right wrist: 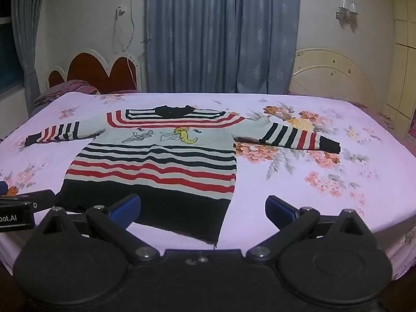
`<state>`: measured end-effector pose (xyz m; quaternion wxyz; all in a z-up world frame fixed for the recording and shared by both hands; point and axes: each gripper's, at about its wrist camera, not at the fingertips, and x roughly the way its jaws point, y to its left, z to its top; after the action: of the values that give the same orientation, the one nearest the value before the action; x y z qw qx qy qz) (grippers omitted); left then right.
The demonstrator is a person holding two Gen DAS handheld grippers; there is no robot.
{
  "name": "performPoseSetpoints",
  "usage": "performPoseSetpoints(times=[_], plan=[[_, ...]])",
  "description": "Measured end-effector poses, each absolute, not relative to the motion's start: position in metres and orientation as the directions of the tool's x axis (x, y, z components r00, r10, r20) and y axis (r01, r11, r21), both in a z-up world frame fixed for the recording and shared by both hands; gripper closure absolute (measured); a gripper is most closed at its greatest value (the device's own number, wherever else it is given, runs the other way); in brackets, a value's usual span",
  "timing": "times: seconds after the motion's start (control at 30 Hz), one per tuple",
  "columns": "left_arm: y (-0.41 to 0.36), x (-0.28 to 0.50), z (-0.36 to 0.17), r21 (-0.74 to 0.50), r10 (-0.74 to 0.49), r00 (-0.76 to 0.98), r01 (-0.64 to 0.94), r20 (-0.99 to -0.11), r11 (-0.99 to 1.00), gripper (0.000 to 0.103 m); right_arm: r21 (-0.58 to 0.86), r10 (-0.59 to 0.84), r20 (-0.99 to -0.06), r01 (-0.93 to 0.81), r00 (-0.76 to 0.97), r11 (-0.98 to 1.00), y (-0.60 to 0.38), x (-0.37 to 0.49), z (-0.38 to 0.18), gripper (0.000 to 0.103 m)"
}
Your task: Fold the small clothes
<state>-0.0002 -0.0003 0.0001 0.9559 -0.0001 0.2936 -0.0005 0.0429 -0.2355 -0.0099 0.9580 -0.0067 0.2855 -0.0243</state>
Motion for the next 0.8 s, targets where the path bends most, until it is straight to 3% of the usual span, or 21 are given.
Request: performPoseSetpoints(times=[0.8], plan=[[0.009, -0.003, 0.008, -0.007, 0.002, 0.83, -0.007, -0.557, 1.0, 0.0, -0.038, -0.047, -0.537, 0.031, 0.843, 0.999, -0.227, 0.039, -0.004, 0.001]])
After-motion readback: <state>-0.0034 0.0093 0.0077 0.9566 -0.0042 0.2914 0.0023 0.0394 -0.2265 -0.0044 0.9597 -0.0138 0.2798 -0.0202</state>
